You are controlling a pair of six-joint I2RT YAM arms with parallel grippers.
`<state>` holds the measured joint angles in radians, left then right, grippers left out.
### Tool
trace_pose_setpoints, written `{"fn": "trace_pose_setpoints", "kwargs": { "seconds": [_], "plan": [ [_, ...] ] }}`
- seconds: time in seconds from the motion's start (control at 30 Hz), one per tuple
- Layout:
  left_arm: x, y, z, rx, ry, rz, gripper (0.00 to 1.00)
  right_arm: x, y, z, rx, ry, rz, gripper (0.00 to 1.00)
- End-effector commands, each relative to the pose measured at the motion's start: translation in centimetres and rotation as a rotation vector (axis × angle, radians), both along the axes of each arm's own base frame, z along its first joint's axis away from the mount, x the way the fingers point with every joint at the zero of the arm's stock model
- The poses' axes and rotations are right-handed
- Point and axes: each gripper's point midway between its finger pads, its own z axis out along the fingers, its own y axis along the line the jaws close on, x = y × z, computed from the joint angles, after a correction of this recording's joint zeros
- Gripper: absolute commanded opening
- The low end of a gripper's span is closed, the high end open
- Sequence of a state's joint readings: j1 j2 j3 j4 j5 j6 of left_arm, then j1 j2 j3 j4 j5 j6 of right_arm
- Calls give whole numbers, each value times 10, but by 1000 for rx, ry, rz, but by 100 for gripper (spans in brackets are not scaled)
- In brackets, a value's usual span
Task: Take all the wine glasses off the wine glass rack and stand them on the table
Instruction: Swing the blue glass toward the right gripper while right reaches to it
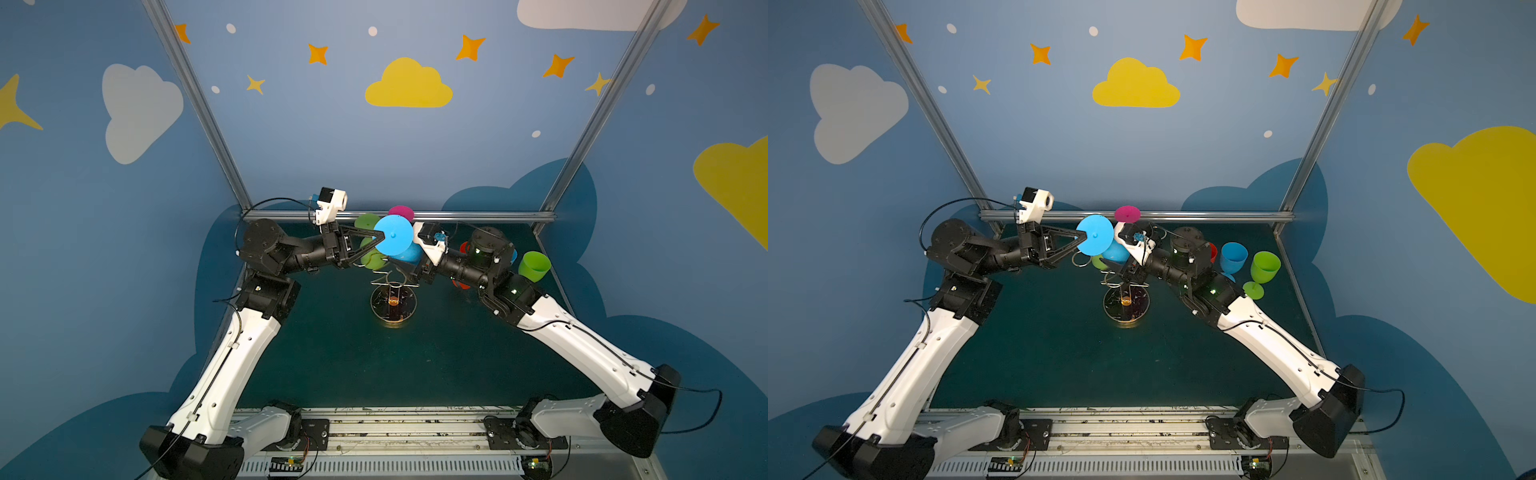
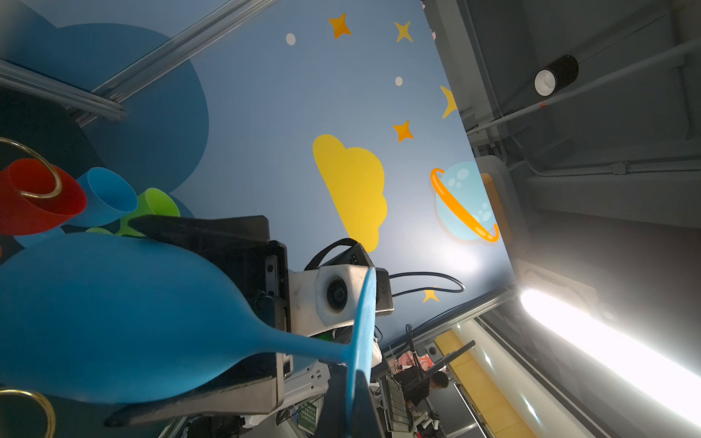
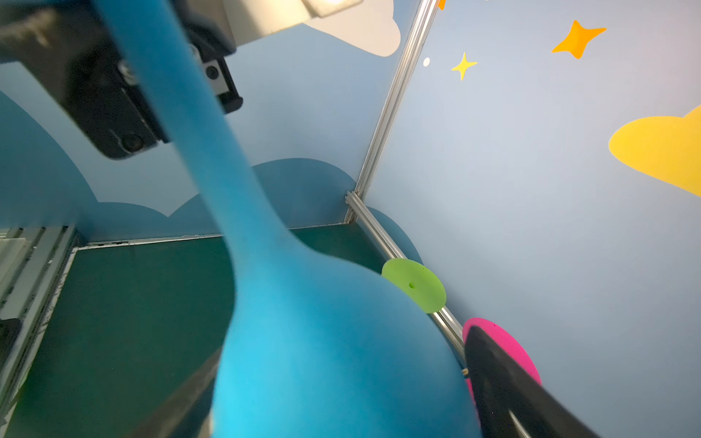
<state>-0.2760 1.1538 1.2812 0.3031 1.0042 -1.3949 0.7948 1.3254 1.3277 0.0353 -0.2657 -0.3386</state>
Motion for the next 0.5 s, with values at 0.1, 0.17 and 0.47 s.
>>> {"fn": "trace_pose_setpoints", "kwargs": {
  "seconds": [0.1, 0.17, 0.47],
  "plan": [
    [-7, 1, 19, -25, -76, -7, 3, 2, -2, 5, 15, 12, -23, 82],
    [-7, 1, 19, -25, -79, -7, 3, 2, -2, 5, 13, 14, -24, 76],
    [1, 1, 18, 7, -135, 35, 24, 0, -23, 8, 46, 100, -108, 45]
  ]
}}
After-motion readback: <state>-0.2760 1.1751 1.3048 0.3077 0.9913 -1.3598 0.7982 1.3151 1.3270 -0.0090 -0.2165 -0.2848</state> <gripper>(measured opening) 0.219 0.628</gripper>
